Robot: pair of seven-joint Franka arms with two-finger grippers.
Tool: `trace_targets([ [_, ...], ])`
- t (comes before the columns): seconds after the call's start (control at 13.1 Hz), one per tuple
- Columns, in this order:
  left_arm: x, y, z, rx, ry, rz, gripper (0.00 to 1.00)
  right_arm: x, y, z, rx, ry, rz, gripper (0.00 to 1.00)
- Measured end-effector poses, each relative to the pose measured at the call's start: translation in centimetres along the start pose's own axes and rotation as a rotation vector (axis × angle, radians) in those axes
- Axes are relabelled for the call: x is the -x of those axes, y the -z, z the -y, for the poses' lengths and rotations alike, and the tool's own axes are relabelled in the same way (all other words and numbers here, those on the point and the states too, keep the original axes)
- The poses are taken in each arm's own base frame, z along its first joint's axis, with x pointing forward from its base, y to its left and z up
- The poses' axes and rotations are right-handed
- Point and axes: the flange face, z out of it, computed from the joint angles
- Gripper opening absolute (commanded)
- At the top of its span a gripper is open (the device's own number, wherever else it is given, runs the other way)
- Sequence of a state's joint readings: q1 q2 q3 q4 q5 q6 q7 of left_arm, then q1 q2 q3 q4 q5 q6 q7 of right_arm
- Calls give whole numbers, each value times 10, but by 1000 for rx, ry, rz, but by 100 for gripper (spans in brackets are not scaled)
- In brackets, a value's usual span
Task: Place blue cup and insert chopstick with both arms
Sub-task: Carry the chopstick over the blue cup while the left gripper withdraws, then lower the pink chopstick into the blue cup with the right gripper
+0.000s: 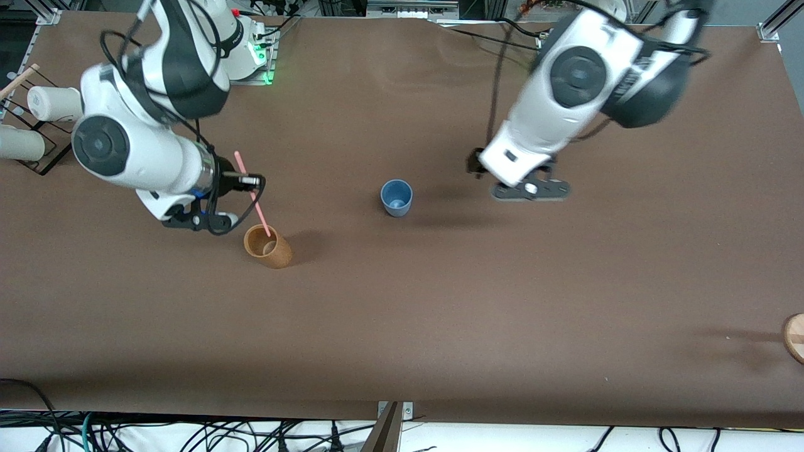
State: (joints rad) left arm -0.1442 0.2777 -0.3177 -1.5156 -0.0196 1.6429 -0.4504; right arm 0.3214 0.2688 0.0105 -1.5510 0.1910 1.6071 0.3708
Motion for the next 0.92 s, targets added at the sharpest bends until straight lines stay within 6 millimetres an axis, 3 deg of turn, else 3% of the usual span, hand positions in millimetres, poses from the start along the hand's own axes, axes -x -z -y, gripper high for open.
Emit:
trace_targets([
  [0.15,-23,23,79,13,-87,20,100,23,25,40,-35,-41,-8,0],
  [0.23,-29,30,106,20,-126,17,100,34,30,62,-61,-71,-4,0],
  [0.38,-33,43,142,16,-165,-7,100,52,24,109,-98,-145,19,0],
  [0.69,-13,83,199,-10,-106,-160,100,54,-34,188,-131,-286,13,0],
  [0.92,19,73,213,-21,-85,-272,100,61,-77,226,-134,-360,41,0],
])
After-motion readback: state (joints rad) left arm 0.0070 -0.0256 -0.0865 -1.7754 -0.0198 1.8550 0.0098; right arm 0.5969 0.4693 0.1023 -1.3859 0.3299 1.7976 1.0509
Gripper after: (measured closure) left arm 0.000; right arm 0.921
